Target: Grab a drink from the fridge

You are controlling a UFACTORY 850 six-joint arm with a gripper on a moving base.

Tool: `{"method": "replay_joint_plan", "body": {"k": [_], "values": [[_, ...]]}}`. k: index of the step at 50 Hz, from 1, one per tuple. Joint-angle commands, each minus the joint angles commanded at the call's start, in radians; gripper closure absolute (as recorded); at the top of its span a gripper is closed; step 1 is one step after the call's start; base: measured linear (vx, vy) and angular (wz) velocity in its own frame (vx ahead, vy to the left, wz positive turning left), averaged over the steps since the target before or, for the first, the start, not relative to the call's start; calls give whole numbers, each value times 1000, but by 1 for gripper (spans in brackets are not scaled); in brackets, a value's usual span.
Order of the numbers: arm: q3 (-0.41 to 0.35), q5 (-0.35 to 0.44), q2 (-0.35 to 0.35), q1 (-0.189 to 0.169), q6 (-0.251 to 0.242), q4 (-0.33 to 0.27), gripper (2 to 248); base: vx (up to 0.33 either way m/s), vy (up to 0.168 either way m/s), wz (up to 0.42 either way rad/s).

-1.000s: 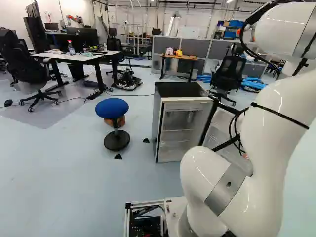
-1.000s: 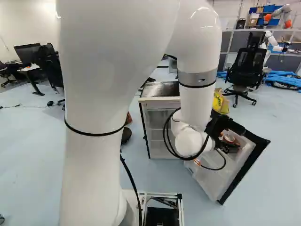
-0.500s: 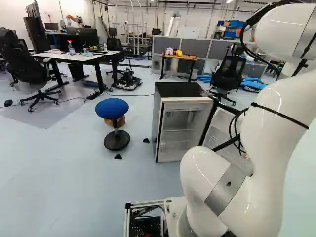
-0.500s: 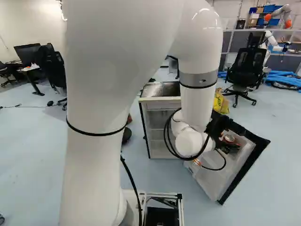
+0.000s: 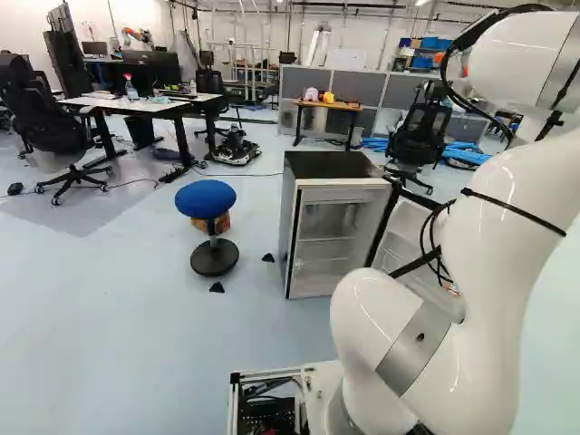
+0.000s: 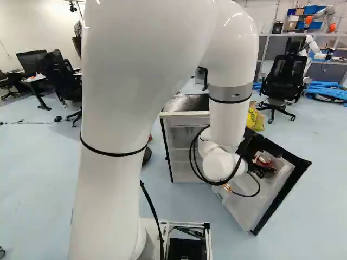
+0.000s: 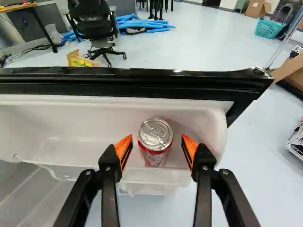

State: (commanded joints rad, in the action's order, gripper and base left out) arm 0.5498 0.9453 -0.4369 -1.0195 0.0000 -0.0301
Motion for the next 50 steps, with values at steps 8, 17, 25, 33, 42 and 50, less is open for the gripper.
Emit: {"method": "replay_joint_plan", "body": {"k": [8, 17, 25, 33, 42, 50], "values": [[0, 0, 0, 0, 0, 0, 91, 0, 0, 0], [0, 0, 0, 0, 0, 0, 147, 0, 0, 0], [0, 0, 0, 0, 0, 0, 159, 0, 0, 0], [0, 0, 0, 0, 0, 0, 159, 0, 0, 0], [0, 0, 0, 0, 0, 0, 159, 0, 0, 0], [-2, 0, 2, 0, 0, 0, 159, 0, 0, 0]]}}
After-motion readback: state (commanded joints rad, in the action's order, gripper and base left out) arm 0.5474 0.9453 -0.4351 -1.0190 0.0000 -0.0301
